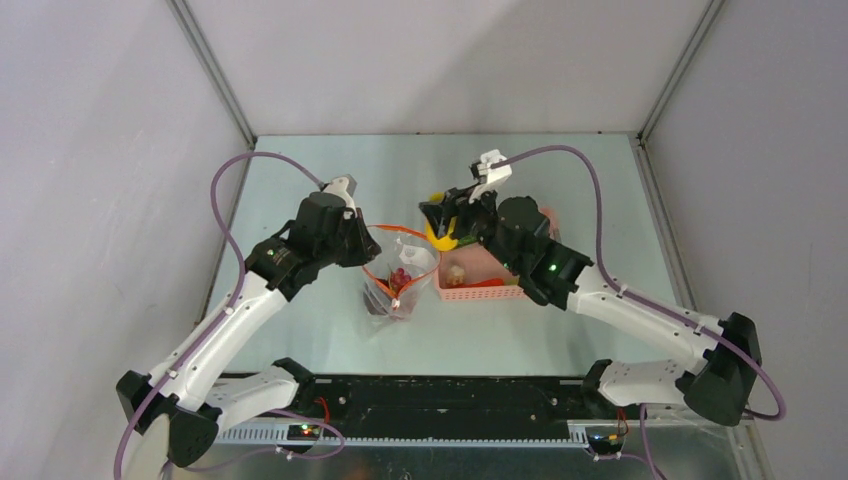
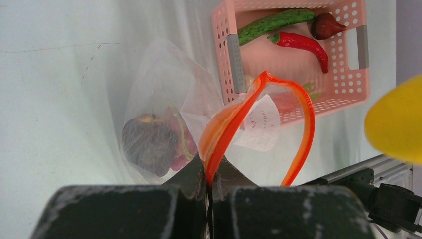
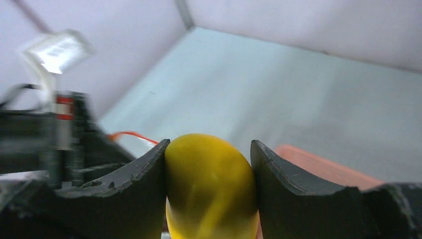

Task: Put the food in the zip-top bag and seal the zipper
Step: Place the fake fruit in the zipper food storage bag.

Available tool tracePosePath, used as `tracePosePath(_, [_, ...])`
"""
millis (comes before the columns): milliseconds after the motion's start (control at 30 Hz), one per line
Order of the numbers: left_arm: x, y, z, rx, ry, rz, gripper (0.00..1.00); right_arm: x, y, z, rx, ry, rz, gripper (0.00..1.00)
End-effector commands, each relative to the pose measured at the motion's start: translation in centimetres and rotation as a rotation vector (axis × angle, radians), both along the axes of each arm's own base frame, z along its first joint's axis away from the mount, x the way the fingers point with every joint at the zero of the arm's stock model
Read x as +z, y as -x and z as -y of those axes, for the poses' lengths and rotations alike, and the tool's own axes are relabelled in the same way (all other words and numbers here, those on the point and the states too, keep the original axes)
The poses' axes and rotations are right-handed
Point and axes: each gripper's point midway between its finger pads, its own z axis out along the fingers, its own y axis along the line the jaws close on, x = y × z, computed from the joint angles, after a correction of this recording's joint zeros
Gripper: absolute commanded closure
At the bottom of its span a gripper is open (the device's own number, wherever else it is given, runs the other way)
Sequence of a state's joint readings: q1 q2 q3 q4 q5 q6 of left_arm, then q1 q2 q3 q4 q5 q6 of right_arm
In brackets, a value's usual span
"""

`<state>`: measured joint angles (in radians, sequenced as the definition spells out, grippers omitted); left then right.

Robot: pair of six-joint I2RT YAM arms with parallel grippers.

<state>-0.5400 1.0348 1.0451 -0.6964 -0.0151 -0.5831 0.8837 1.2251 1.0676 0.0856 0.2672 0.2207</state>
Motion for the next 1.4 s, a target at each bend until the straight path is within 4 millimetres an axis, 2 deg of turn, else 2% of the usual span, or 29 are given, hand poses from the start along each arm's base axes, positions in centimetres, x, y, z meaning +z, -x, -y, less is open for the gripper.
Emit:
tracePosePath(0, [1.5,-0.3,0.6,-0.032,0.039,0.050,0.95,6.5,2.2,-4.5,0.143,-0.218,0.175,0.72])
tracePosePath(167, [1.6,-0.2,0.6,-0.031,0.040,0.053,0.95,5.3,3.7,-9.0,0.229,-0.224,0.195,0.71])
tracePosePath(300, [1.9,-0.2,0.6,-0.031,0.044,0.061,0.95,3.3,3.8,-10.5,0.228,-0.190,0.169,0.60])
tracePosePath(367, [1.9,-0.2,0.4,-0.023,0.040,0.064,0.95,2.4,3.8,-10.8,0.223,-0.181,0.139,0.51])
tracePosePath(400, [1.9,-0.2,0.4,-0.023,0.040,0.065,0.95,1.9,4.1,-11.0,0.227,-0.174,0.122,0.41])
tracePosePath(433, [1.9,-0.2,0.5,-0.027,0.043,0.064,0.95,1.6,4.1,-11.1,0.222,-0.169,0.113,0.36])
tracePosePath(467, [1.9,-0.1,0.5,-0.030,0.044,0.063,0.95,1.4,4.2,-11.1,0.224,-0.168,0.102,0.26])
tracePosePath(533, [1.9,-0.2,0.5,-0.026,0.043,0.065,0.95,1.4,4.3,-11.0,0.221,-0.164,0.099,0.11])
tracePosePath(600, [2.0,-0.1,0.5,-0.028,0.045,0.065,0.95,1.8,4.5,-10.8,0.230,-0.155,0.112,0.02])
tracePosePath(767, [2.0,-0.2,0.4,-0.023,0.043,0.069,0.95,3.2,5.2,-9.6,0.233,-0.158,0.123,0.01])
tracePosePath(1000, [2.2,-0.2,0.3,-0.021,0.041,0.074,0.95,2.3,4.7,-6.5,0.123,-0.084,0.070,0.01])
tracePosePath(1133, [2.0,-0.1,0.4,-0.027,0.044,0.067,0.95,0.4,5.7,-6.0,0.180,0.030,0.046,0.00])
tracePosePath(1367, [2.0,-0.1,0.6,-0.035,0.045,0.065,0.94,-5.5,6.0,-3.8,0.130,0.207,-0.120,0.06])
